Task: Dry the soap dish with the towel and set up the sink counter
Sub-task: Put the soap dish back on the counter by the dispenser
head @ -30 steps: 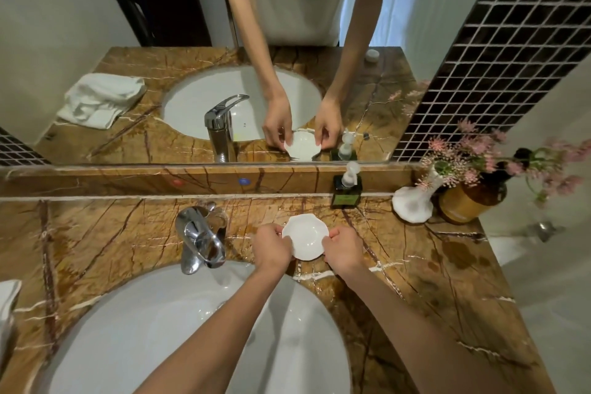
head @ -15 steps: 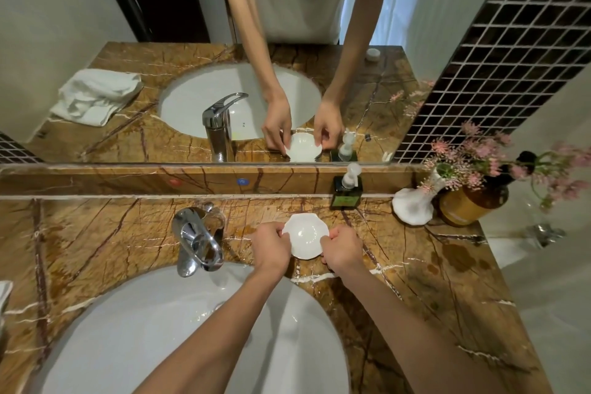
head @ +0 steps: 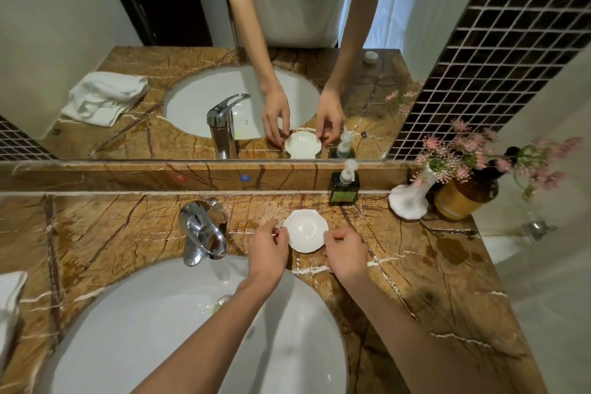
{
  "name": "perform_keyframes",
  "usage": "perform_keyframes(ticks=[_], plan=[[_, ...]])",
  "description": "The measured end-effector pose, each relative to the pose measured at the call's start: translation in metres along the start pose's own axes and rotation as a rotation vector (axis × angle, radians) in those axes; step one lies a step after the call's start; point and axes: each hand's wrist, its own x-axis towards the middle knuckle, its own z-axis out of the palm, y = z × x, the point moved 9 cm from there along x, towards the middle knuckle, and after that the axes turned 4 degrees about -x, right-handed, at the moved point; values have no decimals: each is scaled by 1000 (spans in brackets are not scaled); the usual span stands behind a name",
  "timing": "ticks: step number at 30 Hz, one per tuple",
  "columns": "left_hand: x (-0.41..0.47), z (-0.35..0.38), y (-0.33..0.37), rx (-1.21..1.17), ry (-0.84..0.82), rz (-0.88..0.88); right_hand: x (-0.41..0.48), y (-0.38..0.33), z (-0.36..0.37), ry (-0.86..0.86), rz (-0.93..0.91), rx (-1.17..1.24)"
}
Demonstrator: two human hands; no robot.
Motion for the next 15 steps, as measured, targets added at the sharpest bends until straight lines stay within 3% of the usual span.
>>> perform_keyframes(ticks=[3, 9, 15], plan=[[-20, -4, 10, 11, -50, 120, -19, -4, -6, 17, -134, -95], [-84, -6, 37, 298, -200, 459, -71, -8, 7, -51, -575, -399], [-144, -25, 28, 587, -244, 421, -122, 14, 11, -95, -686, -636]])
